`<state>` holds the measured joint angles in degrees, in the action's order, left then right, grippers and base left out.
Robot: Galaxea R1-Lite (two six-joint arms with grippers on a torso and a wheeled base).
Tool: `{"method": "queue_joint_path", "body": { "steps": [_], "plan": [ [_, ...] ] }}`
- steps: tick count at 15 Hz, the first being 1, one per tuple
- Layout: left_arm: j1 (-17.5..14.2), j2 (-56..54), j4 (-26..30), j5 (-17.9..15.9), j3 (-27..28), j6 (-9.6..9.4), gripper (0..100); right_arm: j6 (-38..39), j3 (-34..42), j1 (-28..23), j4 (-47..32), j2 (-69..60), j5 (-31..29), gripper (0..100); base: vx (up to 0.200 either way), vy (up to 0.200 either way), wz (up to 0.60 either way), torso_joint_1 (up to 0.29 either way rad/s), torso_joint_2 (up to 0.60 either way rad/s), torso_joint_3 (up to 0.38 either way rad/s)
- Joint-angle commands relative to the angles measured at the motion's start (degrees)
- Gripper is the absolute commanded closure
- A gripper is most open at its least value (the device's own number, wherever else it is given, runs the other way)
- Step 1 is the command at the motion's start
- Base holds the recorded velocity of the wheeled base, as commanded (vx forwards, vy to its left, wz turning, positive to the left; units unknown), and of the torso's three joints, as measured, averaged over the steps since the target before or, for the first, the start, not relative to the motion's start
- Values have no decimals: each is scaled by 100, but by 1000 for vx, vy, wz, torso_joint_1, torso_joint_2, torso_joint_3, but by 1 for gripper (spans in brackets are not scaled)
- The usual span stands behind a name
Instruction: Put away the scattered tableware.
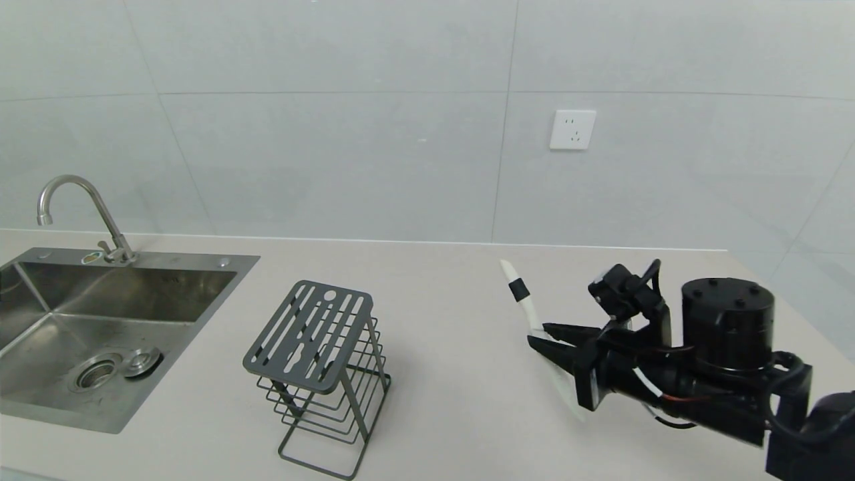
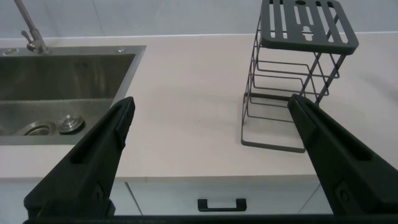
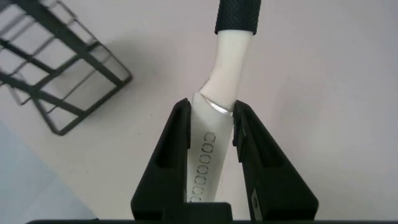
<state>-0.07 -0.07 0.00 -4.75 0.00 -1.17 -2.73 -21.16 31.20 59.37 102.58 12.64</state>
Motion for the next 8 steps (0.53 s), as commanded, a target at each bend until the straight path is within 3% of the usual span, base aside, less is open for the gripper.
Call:
{"method": "queue_joint_path", "body": {
  "steps": [1,6,8],
  "plan": [
    [-1,7,0,1,0,3,0,-746,227,-518,84,-546,792,100,0,0,0,0,0,0],
    [-1,7,0,1,0,-6,0,-2267,86,-1063,101,-837,2990,100,0,0,0,0,0,0],
    [-1,7,0,1,0,-6,0,-2372,-441,-1028,22,-670,3324,100,0,0,0,0,0,0]
  ]
}}
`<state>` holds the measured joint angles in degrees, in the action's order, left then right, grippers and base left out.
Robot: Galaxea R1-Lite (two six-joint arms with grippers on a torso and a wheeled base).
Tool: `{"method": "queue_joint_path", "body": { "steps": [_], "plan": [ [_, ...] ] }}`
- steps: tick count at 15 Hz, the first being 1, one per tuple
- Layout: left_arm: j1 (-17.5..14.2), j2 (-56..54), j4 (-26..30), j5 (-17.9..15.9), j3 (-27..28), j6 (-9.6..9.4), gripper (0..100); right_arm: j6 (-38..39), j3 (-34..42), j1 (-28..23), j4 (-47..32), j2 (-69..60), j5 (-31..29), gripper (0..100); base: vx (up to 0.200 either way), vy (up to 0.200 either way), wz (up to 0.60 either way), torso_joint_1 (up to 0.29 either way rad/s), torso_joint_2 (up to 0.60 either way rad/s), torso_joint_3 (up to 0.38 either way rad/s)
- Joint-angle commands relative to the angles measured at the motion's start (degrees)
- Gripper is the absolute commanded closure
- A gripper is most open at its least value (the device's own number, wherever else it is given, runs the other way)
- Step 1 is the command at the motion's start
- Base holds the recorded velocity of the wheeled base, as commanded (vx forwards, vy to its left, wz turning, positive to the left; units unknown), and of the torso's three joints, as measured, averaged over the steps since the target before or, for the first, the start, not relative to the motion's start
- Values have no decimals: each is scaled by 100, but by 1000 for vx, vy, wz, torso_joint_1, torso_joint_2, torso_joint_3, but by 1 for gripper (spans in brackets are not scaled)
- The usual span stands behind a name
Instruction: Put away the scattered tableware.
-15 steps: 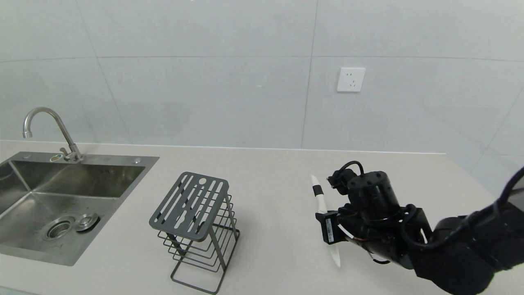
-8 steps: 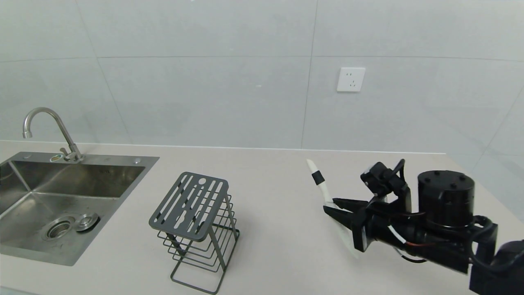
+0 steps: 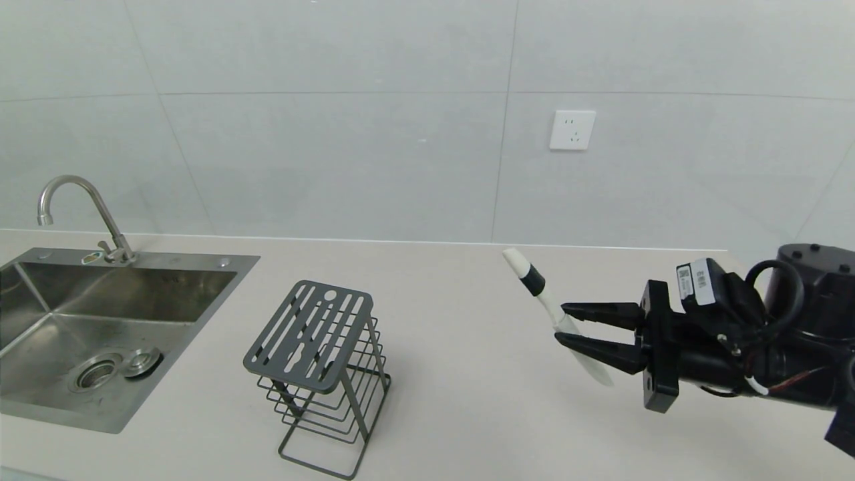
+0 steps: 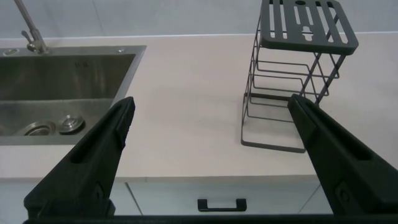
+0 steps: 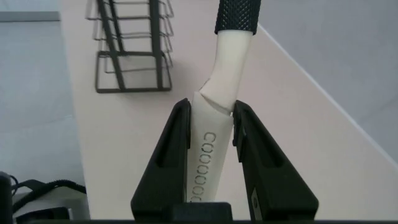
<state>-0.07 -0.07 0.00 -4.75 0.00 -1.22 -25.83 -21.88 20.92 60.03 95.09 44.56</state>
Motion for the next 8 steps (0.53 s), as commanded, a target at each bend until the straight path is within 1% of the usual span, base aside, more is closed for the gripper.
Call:
{"method": "queue_joint_path", "body": {
  "steps": [1,2,3,4,5,6,7,8],
  "plan": [
    [-1,7,0,-8,0,-1,0,-62,-492,167,-88,177,132,100,0,0,0,0,0,0],
    [-1,7,0,1,0,-1,0,-62,-528,281,-123,212,123,100,0,0,0,0,0,0],
    [-1,7,0,1,0,-1,0,-89,-528,554,-299,274,97,100,0,0,0,0,0,0],
    [-1,7,0,1,0,-1,0,-115,-501,729,-360,318,-8,100,0,0,0,0,0,0],
    [-1,7,0,-8,0,-1,0,-159,-501,879,-360,300,-281,100,0,0,0,0,0,0],
    [-1,7,0,-8,0,-1,0,-159,-501,879,-360,300,-281,100,0,0,0,0,0,0],
    [-1,7,-9,1,0,-1,0,-256,-563,1107,-299,212,-527,100,0,0,0,0,0,0],
    [7,7,-9,10,0,8,0,-273,-528,1107,-299,71,-545,100,0,0,0,0,0,0]
  ]
}}
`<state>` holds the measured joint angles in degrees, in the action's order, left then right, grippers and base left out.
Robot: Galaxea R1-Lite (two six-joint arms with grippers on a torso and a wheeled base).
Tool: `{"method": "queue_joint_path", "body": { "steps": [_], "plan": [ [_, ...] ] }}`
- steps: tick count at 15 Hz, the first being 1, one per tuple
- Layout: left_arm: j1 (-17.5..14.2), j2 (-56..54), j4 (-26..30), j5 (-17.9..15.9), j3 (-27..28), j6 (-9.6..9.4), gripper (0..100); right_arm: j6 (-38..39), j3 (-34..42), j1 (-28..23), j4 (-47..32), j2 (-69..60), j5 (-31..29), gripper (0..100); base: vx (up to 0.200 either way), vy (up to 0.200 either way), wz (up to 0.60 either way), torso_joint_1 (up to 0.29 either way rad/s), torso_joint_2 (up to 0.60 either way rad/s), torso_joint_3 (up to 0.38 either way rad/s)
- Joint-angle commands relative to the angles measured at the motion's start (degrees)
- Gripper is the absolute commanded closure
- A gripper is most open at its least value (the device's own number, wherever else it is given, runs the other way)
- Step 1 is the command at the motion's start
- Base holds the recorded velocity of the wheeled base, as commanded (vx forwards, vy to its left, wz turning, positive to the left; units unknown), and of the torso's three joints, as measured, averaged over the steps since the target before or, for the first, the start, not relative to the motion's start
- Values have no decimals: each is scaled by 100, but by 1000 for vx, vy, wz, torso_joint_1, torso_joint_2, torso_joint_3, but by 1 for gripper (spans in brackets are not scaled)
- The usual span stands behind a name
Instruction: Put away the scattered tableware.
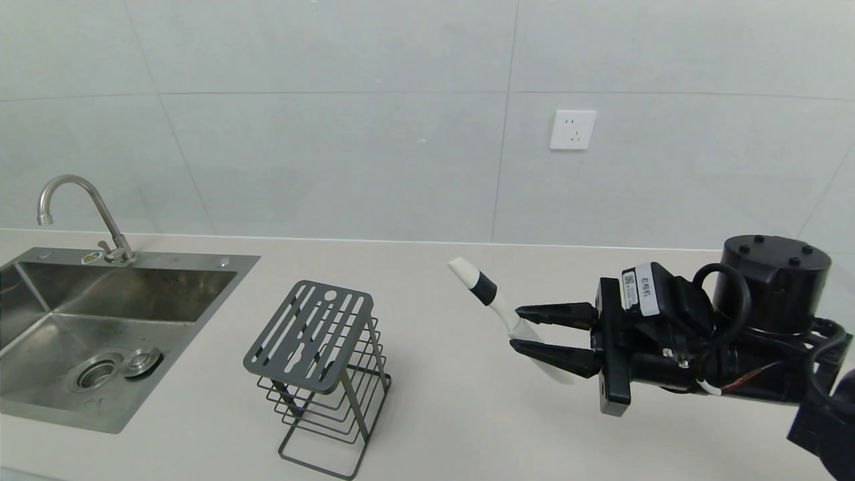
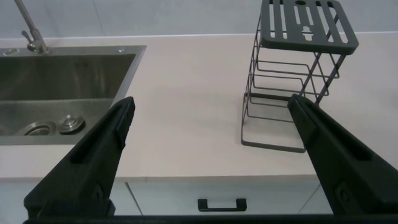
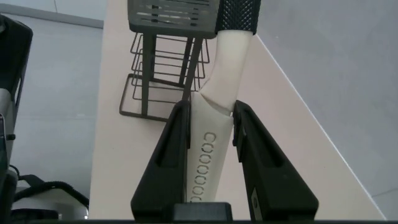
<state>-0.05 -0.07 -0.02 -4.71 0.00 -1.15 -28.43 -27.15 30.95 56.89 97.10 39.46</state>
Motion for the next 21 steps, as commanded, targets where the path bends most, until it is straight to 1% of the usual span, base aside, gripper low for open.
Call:
{"method": "queue_joint_path", "body": {
  "steps": [1,2,4,5,6,7,8,9,10,11,12,13,15,16,17,18,19,20,21],
  "plan": [
    [5,7,-6,5,0,9,0,-84,43,104,15,-174,-44,100,0,0,0,0,0,0],
    [5,7,-15,5,0,18,0,-233,96,104,15,-218,-61,100,0,0,0,0,0,0],
    [5,7,-6,-13,0,0,0,-207,131,104,32,-235,-343,100,0,0,0,0,0,0],
    [-4,7,-42,-171,0,-228,0,-189,228,104,103,-235,-448,100,0,0,0,0,0,0],
    [-4,7,-59,-303,0,-360,0,-189,289,104,111,-244,-448,100,0,0,0,0,0,0],
    [-4,7,-68,-312,0,-378,0,-189,307,104,111,-253,-448,100,0,0,0,0,0,0],
    [-4,7,-261,-338,0,-386,0,-58,307,104,182,-341,-466,100,0,0,0,0,0,0],
    [-4,7,-1158,-347,0,-378,0,30,377,104,234,-437,-501,100,0,0,0,0,0,0],
    [-4,7,-1852,-391,0,-325,0,39,500,104,234,-543,-589,100,0,0,0,0,0,0],
    [-4,7,-1914,-496,0,-290,0,48,605,104,234,-560,-633,100,0,0,0,0,0,0],
    [-4,7,-1940,-690,0,-96,0,48,729,104,234,-622,-641,100,0,0,0,0,0,0],
    [5,7,-1931,-813,18,-8,0,48,737,104,226,-639,-641,100,0,0,0,0,0,0],
    [5,16,-1782,-1911,114,238,0,48,746,104,226,-675,-641,100,0,0,0,0,0,0],
    [5,42,-1764,-2166,202,352,0,39,737,104,226,-701,-633,100,0,0,0,0,0,0],
    [14,157,-1720,-2245,325,440,0,30,729,104,226,-701,-633,100,0,0,0,0,0,0],
    [93,403,-1720,-2280,536,501,0,30,729,104,226,-710,-624,100,0,0,0,0,0,0],
    [93,403,-1720,-2280,536,501,0,30,729,104,226,-710,-624,100,0,0,0,0,0,0],
    [462,1106,-1755,-2351,1134,501,0,30,729,104,217,-710,-606,100,0,0,0,0,0,0],
    [726,1563,-1791,-2395,1380,431,0,30,729,104,217,-710,-597,100,0,0,0,0,0,0]
  ]
}}
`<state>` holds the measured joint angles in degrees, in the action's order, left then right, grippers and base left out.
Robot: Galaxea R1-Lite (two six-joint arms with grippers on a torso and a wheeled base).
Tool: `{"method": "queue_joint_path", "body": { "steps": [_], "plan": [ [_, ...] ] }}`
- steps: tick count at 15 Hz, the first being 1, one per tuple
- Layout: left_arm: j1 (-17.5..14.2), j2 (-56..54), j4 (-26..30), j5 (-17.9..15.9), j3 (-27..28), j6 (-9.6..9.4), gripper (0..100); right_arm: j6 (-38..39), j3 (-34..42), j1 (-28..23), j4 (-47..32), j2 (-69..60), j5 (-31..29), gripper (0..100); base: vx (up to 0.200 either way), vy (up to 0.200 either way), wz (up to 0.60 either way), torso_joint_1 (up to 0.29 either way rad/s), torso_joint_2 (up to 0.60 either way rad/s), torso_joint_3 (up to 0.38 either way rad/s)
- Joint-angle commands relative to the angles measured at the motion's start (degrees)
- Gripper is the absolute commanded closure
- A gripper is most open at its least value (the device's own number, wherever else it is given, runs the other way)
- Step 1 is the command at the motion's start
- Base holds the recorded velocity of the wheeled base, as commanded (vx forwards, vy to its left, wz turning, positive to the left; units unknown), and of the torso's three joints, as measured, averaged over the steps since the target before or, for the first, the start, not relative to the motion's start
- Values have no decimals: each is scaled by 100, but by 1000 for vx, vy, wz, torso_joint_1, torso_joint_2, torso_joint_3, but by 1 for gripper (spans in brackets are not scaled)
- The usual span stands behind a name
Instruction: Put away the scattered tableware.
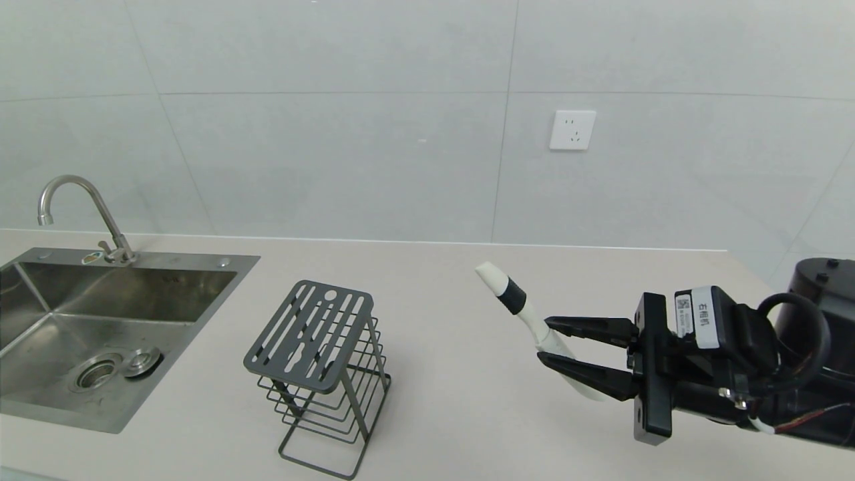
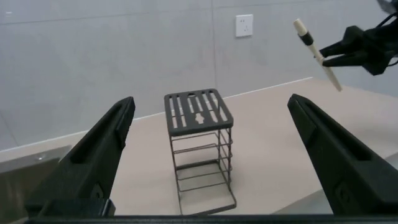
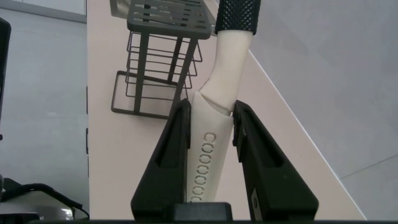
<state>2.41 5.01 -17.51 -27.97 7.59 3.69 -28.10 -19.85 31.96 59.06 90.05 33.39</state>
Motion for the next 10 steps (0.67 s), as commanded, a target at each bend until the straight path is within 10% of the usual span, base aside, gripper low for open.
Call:
{"method": "queue_joint_path", "body": {
  "steps": [1,4,5,10],
  "plan": [
    [822,1459,-95,-201,770,-132,0,-3,-2,3,9,-5,10,100,0,0,0,0,0,0],
    [1763,2382,-429,-1000,779,-53,0,-20,-10,12,9,4,18,100,0,0,0,0,0,0],
    [1912,2883,-622,-1431,691,378,0,-29,-2,3,9,4,18,100,0,0,0,0,0,0],
    [1973,4175,-1396,-1598,814,545,0,-38,-10,12,9,-14,27,100,0,0,0,0,0,0]
  ]
}}
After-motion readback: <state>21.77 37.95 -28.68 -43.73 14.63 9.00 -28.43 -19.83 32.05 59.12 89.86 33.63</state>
